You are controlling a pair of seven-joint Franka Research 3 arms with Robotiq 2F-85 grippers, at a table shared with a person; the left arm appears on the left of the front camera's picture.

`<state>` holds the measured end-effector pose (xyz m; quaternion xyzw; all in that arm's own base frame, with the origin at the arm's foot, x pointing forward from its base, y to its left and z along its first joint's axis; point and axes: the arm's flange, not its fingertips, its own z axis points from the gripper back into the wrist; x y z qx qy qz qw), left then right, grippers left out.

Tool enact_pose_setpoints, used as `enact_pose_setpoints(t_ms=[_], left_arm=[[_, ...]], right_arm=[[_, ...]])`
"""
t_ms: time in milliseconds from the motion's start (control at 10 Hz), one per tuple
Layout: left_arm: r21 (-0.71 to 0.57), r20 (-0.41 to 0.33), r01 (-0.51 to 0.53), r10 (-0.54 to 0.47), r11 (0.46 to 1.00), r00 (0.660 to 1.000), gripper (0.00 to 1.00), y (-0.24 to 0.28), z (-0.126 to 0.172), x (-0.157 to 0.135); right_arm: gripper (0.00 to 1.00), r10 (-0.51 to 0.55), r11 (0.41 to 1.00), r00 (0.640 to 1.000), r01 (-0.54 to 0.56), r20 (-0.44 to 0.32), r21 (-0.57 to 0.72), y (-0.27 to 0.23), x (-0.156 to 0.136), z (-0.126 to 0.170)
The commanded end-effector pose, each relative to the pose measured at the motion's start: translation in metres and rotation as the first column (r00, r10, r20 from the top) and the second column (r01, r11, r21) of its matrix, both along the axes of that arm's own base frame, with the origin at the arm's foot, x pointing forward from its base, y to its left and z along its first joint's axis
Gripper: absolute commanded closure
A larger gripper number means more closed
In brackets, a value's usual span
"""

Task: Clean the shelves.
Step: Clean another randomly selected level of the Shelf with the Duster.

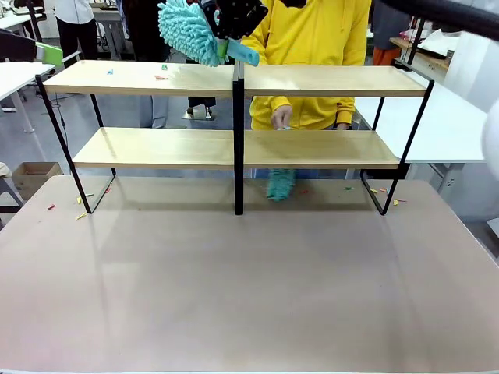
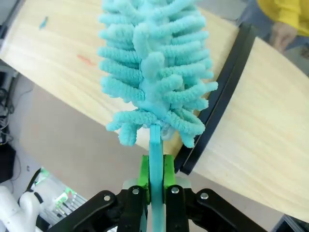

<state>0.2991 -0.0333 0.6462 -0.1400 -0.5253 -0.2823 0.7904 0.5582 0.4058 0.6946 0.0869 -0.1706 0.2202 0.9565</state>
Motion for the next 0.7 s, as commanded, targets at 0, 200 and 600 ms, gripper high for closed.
enact_pose_setpoints(t_ms=[0, 200, 600], left_arm=[[0.007, 0.004, 0.004, -0.004, 1.0, 1.0, 0.0, 0.001, -0.002, -0.001], [0.007, 0.004, 0.004, -0.004, 1.0, 1.0, 0.0, 0.001, -0.002, -0.001], [0.007, 0.004, 0.004, -0.004, 1.0, 1.0, 0.0, 0.001, -0.002, -0.001]], right_arm=[[0.88, -0.029, 0.999, 1.0, 0.029, -0.003, 0.021, 0.016, 0.01, 0.017], [0.88, -0.002, 1.0, 0.999, 0.003, -0.042, 0.007, 0.027, 0.011, 0.01], [0.88, 0.092, 0.996, 0.989, -0.089, -0.115, 0.03, 0.04, 0.009, 0.002]])
